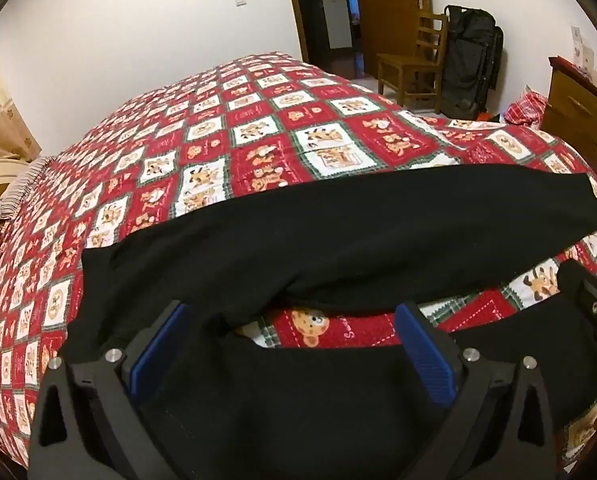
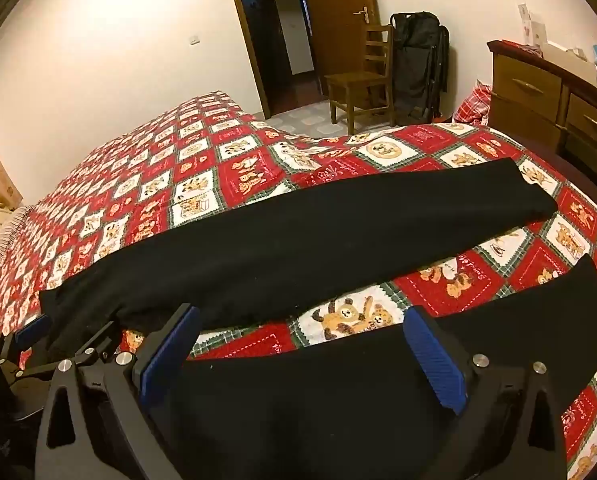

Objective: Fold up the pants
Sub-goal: 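Grasp the waistband of the black pants with both grippers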

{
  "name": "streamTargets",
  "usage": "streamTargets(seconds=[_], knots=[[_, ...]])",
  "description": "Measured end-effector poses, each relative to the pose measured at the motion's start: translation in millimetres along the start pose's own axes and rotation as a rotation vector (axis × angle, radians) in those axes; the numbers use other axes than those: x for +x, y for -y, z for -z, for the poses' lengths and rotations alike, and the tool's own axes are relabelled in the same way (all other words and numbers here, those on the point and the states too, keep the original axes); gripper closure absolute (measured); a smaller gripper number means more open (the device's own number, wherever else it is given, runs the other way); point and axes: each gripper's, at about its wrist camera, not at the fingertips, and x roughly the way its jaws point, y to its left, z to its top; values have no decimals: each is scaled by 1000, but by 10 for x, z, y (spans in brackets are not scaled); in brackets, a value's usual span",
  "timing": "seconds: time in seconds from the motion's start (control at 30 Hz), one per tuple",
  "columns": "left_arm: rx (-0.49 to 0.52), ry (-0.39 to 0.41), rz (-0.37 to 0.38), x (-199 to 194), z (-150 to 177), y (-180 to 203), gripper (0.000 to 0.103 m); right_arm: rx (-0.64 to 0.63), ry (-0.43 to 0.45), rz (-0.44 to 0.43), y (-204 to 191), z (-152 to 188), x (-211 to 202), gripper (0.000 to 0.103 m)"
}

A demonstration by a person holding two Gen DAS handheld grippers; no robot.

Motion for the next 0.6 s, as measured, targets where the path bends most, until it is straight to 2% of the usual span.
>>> streamTargets(seconds=[0.6], knots=[[5, 23, -49, 4, 21, -27, 0, 0, 8, -1, -4, 8, -16, 1]])
